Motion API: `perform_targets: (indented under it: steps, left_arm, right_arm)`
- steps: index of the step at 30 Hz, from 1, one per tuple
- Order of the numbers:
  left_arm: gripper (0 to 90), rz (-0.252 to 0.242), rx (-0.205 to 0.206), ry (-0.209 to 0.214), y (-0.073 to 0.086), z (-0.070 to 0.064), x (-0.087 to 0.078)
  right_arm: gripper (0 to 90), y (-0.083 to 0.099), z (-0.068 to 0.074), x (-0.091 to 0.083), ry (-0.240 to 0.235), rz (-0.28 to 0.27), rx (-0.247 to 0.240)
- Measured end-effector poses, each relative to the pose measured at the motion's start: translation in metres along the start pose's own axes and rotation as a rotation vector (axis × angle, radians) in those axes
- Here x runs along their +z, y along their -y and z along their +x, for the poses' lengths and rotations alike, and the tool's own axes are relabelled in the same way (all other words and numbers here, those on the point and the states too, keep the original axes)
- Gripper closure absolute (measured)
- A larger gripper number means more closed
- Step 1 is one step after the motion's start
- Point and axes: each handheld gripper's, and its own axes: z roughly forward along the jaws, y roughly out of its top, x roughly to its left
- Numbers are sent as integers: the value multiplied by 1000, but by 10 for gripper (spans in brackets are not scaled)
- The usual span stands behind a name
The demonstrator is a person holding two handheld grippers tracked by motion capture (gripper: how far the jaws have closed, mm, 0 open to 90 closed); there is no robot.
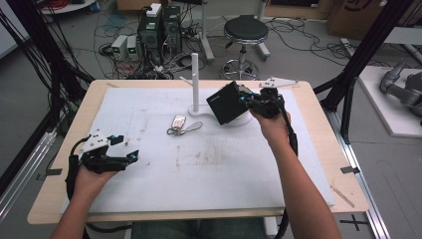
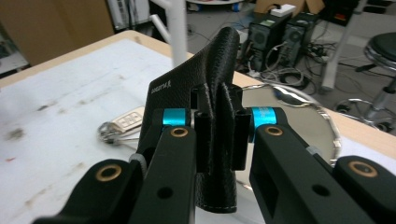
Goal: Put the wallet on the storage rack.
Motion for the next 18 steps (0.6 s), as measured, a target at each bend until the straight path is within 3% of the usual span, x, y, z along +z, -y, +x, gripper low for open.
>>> perform_targets:
  steps: [18]
  left_arm:
    - [183, 2, -1, -5, 2, 1, -1]
  right_arm:
    - [850, -20, -30, 14, 120, 5, -44]
